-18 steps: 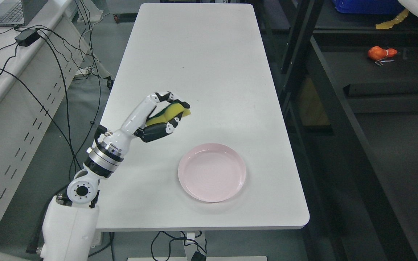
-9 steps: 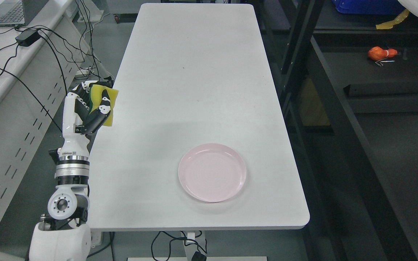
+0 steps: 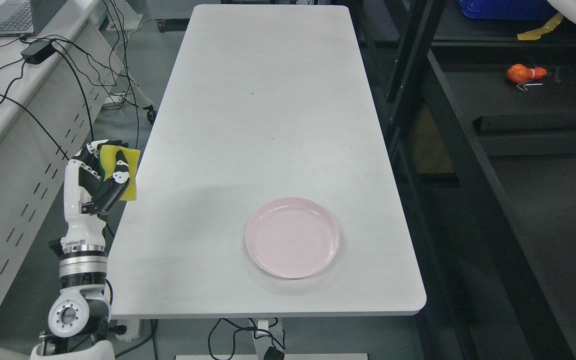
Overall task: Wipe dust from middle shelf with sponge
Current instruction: 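Hold the sponge in the left hand while the robot turns toward the shelf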
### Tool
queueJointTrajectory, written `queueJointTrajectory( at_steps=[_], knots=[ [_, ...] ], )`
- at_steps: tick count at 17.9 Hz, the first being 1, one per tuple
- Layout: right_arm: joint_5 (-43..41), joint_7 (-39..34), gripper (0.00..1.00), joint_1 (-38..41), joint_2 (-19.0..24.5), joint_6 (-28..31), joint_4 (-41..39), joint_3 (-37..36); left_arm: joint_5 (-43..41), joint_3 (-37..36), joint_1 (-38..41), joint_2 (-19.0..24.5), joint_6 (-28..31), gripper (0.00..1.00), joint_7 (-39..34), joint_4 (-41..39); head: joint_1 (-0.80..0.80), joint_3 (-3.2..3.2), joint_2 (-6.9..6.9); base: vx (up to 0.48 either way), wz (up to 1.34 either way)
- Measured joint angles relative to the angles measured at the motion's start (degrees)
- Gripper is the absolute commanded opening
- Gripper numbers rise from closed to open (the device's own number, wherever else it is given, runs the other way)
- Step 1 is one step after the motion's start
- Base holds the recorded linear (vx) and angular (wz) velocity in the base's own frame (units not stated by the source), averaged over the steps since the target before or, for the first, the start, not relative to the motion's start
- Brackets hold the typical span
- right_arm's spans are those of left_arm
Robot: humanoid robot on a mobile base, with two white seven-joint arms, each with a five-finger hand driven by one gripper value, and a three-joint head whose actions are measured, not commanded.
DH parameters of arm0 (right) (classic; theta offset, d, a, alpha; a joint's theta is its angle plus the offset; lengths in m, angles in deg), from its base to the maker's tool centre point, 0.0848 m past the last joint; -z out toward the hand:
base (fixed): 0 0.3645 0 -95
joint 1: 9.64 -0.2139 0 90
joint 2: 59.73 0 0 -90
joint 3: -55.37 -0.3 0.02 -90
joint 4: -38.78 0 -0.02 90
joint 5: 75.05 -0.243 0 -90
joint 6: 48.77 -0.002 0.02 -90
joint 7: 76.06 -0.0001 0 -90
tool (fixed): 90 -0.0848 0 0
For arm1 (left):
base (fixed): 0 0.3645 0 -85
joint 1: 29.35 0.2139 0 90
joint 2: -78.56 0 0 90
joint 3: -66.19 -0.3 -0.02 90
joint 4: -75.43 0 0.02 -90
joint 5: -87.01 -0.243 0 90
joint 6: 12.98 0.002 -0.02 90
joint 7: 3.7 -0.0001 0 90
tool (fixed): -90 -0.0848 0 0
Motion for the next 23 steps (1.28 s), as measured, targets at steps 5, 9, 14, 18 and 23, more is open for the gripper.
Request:
queueJointTrajectory(
  at_steps=[5, 9, 14, 18, 23],
  knots=[
    [0.0, 0.0, 1.0, 0.0, 0.0, 0.0, 0.0, 0.0, 0.49, 0.32, 1.11, -0.25, 0.09, 0.01, 0.17, -1.35, 0.0, 0.0, 0.0, -0.002, 0.0],
    [0.0, 0.0, 1.0, 0.0, 0.0, 0.0, 0.0, 0.0, 0.64, 0.35, 1.63, -0.36, -0.15, 0.01, 0.18, -2.0, 0.0, 0.0, 0.0, -0.021, 0.0],
    [0.0, 0.0, 1.0, 0.0, 0.0, 0.0, 0.0, 0.0, 0.72, 0.35, 2.31, -0.47, -0.15, 0.01, 0.2, -2.53, 0.0, 0.0, 0.0, -0.023, -0.03],
    [0.0, 0.0, 1.0, -0.01, 0.0, 0.0, 0.0, -0.01, 0.74, 0.21, 2.54, -0.53, -0.23, 0.01, 0.2, -2.83, 0.0, 0.0, 0.0, -0.007, 0.0],
    [0.0, 0.0, 1.0, -0.01, 0.0, 0.0, 0.0, -0.01, 0.75, -0.12, 2.52, -0.57, 0.03, 0.01, 0.21, -3.06, 0.0, 0.0, 0.0, -0.029, -0.02]
  ],
)
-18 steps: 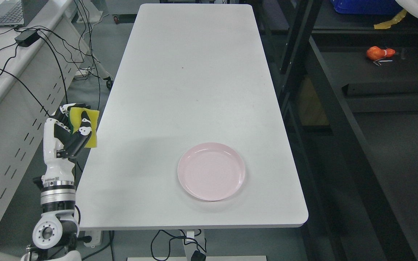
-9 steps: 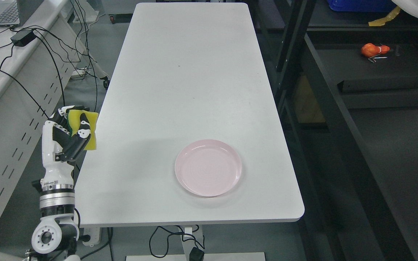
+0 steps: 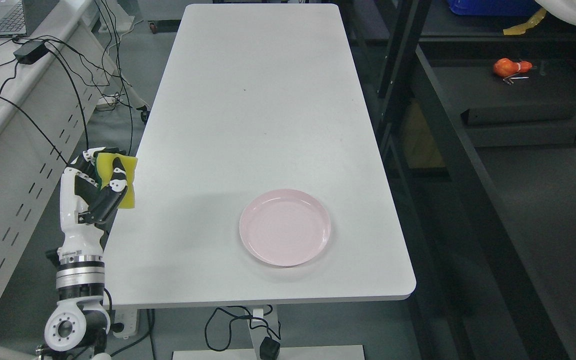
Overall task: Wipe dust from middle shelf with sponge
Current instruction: 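Hold the sponge in the left hand while the robot turns toward the shelf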
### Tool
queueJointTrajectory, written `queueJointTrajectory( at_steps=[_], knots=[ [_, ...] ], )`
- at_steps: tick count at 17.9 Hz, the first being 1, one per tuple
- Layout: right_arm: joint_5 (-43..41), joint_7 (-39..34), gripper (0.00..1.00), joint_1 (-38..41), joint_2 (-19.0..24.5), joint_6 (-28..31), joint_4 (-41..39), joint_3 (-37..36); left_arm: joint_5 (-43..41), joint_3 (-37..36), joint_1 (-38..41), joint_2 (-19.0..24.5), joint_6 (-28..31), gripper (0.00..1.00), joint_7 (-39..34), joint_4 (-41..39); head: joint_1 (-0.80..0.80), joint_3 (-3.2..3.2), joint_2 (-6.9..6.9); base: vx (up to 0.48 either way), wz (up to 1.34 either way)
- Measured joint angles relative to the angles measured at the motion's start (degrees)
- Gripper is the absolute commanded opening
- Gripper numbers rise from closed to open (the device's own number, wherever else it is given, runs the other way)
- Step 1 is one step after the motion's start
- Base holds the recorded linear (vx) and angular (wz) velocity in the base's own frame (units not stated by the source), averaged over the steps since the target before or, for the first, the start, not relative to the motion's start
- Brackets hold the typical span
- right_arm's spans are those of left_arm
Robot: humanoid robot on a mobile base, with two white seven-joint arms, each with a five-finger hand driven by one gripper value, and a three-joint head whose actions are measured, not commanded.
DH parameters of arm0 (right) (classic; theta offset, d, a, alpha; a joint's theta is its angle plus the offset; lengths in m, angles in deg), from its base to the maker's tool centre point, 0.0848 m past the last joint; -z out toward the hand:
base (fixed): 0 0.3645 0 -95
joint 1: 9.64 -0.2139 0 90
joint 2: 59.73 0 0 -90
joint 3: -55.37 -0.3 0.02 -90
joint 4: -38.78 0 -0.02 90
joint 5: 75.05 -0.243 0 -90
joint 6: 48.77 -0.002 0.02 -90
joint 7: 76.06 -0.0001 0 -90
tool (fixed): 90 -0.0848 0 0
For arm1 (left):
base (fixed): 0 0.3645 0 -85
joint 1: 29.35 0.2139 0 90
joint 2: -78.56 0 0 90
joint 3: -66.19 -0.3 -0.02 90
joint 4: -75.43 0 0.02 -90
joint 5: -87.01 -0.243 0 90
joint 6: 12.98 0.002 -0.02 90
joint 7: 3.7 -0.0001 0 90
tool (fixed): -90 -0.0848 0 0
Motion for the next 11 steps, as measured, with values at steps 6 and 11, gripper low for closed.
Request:
queueJointTrajectory(
  at_steps=[6, 11],
  knots=[
    [0.0, 0.0, 1.0, 0.01, 0.0, 0.0, 0.0, 0.0, 0.0, -0.43, -1.45, -0.02, 2.74, 0.01, 0.0, -0.72, 0.0, 0.0, 0.0, -0.04, 0.0],
    [0.0, 0.0, 1.0, 0.01, 0.0, 0.0, 0.0, 0.0, 0.01, -0.58, -2.54, -0.04, 3.34, 0.01, 0.0, -1.19, 0.0, 0.0, 0.0, -0.03, 0.0]
  ],
)
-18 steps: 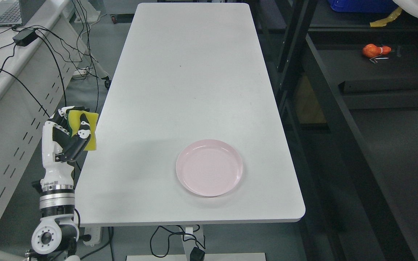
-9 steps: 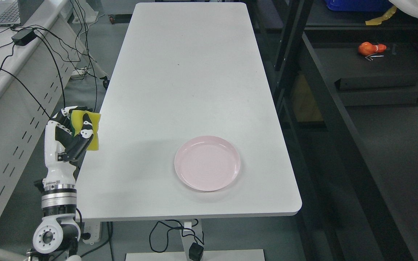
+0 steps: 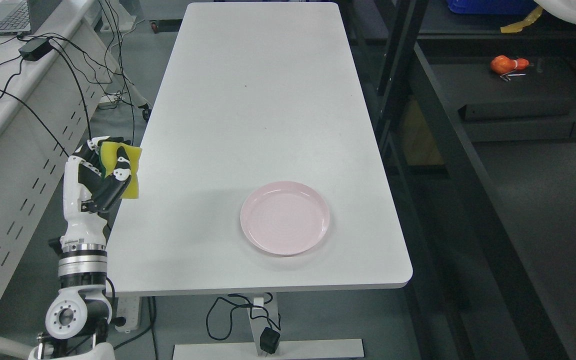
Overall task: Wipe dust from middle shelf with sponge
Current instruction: 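Hold the sponge in the left hand while the robot turns toward the shelf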
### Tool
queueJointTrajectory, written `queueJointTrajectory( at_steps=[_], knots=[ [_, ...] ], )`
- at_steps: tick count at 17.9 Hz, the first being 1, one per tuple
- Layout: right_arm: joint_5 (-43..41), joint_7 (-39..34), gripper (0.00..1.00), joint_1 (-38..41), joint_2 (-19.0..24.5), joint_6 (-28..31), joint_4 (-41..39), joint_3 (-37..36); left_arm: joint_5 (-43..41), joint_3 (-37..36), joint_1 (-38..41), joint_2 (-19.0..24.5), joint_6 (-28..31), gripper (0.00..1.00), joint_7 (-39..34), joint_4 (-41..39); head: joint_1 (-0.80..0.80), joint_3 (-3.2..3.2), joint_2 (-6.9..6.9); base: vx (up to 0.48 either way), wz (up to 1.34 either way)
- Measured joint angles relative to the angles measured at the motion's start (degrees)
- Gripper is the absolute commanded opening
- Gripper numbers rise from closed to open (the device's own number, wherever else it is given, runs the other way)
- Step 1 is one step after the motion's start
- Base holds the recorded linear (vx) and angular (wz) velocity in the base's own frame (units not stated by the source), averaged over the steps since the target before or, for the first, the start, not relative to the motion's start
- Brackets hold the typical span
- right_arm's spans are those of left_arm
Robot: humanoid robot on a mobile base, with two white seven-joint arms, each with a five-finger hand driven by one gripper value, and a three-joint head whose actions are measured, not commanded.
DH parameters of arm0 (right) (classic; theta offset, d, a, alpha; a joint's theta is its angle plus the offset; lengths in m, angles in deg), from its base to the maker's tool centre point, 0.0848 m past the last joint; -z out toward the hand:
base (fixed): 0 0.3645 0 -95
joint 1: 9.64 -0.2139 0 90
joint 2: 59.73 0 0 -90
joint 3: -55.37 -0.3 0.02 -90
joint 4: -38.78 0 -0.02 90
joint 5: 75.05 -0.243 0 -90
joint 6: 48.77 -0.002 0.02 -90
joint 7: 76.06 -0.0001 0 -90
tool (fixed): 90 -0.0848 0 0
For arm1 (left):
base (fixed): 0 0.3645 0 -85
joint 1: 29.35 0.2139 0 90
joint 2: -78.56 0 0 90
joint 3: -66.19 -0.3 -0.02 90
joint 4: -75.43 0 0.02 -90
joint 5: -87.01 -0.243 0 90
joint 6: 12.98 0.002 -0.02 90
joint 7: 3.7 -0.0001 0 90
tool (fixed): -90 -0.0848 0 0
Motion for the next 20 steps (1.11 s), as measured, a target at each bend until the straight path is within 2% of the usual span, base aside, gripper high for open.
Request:
queueJointTrajectory(
  at_steps=[7, 20],
  knots=[
    [0.0, 0.0, 1.0, 0.01, 0.0, 0.0, 0.0, 0.0, 0.0, -0.03, -1.03, -0.02, 1.32, 0.01, 0.01, -0.36, 0.0, 0.0, 0.0, -0.076, -0.1],
    [0.0, 0.0, 1.0, 0.01, 0.0, 0.0, 0.0, 0.0, 0.0, 0.18, -0.71, 0.17, 2.34, 0.01, 1.24, -0.59, 0.0, 0.0, 0.0, -0.195, -0.01]
  ],
)
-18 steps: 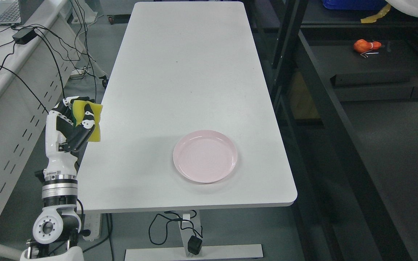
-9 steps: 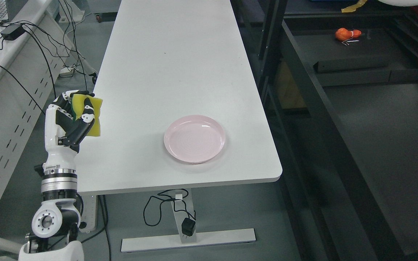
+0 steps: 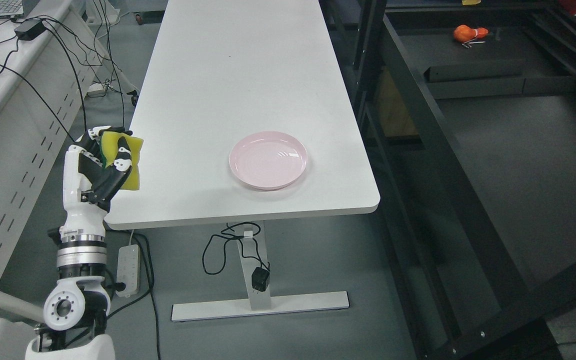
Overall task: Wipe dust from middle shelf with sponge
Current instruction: 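Hold the sponge in the left hand while the robot turns toward the shelf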
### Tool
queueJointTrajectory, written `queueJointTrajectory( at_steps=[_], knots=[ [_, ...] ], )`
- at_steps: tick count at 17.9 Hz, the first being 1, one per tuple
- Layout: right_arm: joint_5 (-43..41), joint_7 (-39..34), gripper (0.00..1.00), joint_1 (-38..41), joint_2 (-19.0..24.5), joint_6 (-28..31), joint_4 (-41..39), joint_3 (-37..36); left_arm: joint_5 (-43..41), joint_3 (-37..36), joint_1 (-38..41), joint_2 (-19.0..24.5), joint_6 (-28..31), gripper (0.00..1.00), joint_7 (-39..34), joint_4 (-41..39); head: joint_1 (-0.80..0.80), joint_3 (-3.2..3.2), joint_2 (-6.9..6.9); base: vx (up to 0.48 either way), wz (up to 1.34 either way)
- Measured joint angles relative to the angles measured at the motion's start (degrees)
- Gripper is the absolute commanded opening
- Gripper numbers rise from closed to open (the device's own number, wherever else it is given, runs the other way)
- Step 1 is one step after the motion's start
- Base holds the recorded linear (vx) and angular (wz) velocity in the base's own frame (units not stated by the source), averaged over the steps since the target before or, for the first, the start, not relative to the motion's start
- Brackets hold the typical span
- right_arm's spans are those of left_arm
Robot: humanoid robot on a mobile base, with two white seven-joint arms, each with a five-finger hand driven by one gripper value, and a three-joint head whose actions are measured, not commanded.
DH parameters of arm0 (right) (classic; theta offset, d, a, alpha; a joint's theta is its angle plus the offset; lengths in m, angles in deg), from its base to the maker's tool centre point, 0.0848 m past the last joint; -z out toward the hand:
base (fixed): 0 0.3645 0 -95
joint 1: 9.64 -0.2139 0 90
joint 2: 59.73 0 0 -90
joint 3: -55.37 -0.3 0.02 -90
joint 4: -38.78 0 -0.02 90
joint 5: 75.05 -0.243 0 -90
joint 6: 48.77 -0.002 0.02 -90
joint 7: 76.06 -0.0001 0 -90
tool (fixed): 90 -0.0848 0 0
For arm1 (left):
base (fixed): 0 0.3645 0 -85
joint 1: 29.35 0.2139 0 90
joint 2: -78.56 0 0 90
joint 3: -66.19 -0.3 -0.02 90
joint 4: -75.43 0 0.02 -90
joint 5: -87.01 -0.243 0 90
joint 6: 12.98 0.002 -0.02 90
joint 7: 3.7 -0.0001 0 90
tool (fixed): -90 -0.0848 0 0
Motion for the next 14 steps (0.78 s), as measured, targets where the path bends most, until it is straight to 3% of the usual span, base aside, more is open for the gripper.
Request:
queueJointTrajectory(
  at_steps=[14],
  knots=[
    [-0.02, 0.0, 1.0, 0.0, 0.0, 0.0, 0.0, 0.0, 0.0, -3.63, 4.5, 3.18, -0.89, 0.04, 0.2, 0.03, 0.0, 0.0, 0.0, -0.217, -0.15]
  ],
)
